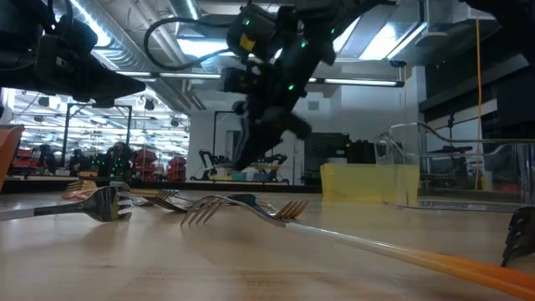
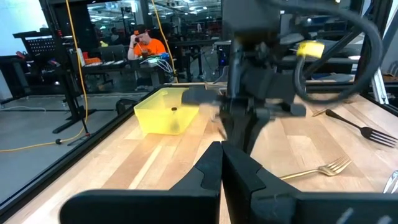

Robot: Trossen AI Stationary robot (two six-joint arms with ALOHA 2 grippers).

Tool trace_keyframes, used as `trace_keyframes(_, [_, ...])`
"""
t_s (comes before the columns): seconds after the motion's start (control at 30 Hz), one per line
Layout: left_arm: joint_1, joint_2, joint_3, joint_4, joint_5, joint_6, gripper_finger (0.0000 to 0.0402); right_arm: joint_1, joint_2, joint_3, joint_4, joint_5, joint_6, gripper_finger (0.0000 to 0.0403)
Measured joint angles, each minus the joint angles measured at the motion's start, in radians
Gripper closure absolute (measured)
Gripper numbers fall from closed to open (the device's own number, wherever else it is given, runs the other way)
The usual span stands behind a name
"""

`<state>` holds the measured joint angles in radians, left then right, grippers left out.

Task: Sort silverware by color (type)
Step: Put the gold fork into the transparent bin

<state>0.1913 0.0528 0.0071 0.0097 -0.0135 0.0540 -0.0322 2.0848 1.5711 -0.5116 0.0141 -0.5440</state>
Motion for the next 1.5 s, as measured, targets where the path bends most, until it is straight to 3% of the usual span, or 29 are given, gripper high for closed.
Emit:
trace_keyframes(0.33, [0.0, 0.0, 0.0, 0.0, 0.0, 0.0, 0.0401, 0.026, -0.177, 0.003, -0.284, 0.065, 0.072, 0.0401])
trace_keyframes(0.63, [0.0, 0.0, 0.0, 0.0, 0.0, -0.001, 0.0401, 0.131, -0.332, 0.003, -0.531, 0.116, 0.161, 0.0401])
trace_keyframes(1.07, [0.0, 0.0, 0.0, 0.0, 0.0, -0.027, 0.0401, 0.252, -0.489, -0.004, -0.723, 0.124, 0.368, 0.0401])
trace_keyframes(1.33, [0.0, 0.0, 0.0, 0.0, 0.0, -0.027, 0.0401, 0.303, -0.673, -0.212, -0.827, 0.241, 0.567, 0.0401])
trace_keyframes(1.5, [0.0, 0.0, 0.0, 0.0, 0.0, -0.026, 0.0401, 0.301, -0.812, -0.379, -0.817, 0.248, 0.576, 0.0401])
